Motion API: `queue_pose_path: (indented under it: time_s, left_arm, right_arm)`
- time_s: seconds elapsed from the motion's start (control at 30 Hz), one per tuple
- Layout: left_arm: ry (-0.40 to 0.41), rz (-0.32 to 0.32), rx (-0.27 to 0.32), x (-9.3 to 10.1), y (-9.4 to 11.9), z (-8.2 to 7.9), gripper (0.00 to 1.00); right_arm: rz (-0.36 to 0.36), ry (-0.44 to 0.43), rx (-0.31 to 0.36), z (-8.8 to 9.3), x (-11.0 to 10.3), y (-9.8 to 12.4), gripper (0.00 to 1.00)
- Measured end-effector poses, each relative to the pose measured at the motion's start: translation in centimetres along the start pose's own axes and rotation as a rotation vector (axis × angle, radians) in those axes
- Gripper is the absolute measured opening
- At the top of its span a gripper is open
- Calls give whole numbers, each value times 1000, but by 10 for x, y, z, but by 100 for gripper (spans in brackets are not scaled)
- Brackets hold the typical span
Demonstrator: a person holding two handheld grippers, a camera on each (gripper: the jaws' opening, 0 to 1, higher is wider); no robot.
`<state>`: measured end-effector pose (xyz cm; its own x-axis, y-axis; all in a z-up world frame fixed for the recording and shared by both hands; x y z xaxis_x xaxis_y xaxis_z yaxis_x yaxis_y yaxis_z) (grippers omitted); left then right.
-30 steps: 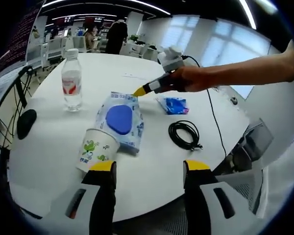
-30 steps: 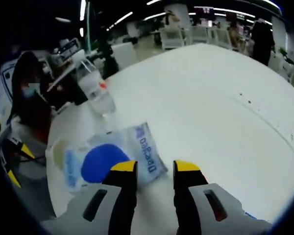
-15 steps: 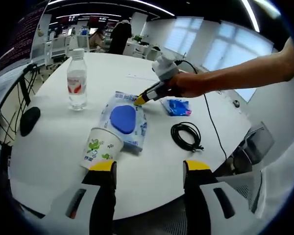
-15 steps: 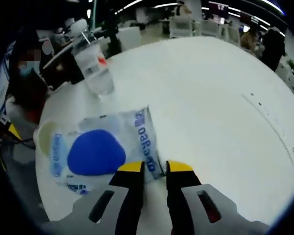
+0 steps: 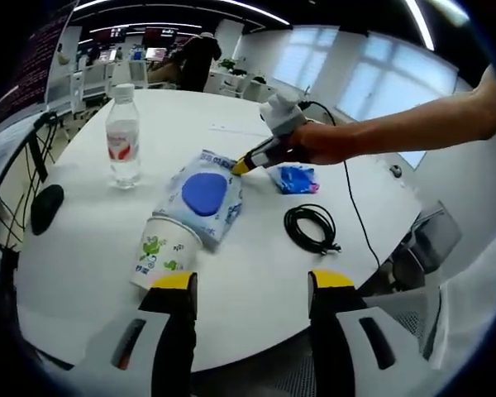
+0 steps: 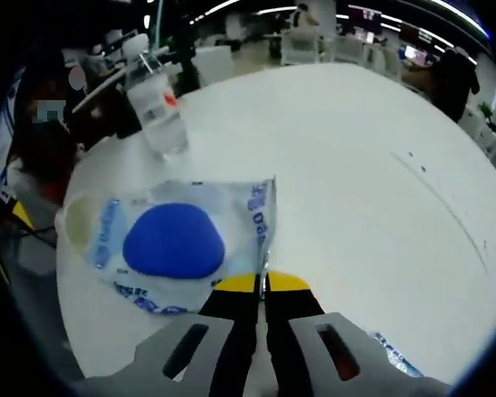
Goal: Arrange the tabletop items into an orderly group along one side of the table until the central work area is clear of visible clutter.
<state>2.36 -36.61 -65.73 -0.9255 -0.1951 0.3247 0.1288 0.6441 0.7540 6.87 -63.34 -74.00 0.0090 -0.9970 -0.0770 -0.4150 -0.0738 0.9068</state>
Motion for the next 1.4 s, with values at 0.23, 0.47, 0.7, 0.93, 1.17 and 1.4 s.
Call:
queue_pose_path:
  time_s: [0.23, 0.47, 0.7, 0.93, 1.17, 1.4]
  left_arm:
    - [-11, 2, -3, 2, -1, 0, 53]
    - [-22, 7, -4, 5, -3, -2, 53]
    - [-36, 15, -6, 8, -4, -3, 53]
    - [-51, 25, -7, 11, -4, -3, 52]
    - [-55, 26, 3, 9, -5, -6, 52]
    - [-72, 38, 9, 10, -6, -15, 51]
  right_arm:
    - [14, -70, 18, 10, 12, 11, 0]
    - [20, -135, 44, 19, 20, 21, 0]
    - [27, -220, 83, 29, 23, 34, 0]
    - [34, -292, 117, 42, 24, 45, 0]
    - [42, -321, 136, 55, 20, 56, 0]
    - [44, -360, 153, 66, 16, 64, 0]
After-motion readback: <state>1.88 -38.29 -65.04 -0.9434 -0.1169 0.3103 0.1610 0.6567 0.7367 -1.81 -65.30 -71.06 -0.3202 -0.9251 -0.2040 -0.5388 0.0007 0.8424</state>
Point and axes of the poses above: the point that each gripper's makers call its tool centre point, and the gripper's own axes: y roughly backward along the fingers, x roughly to its right, z roughly out of its underside, the point moved 2 cm from there along y, roughly backward along the fingers, and after that the axes turned 12 degrees about -x, right-handed, at the moved point
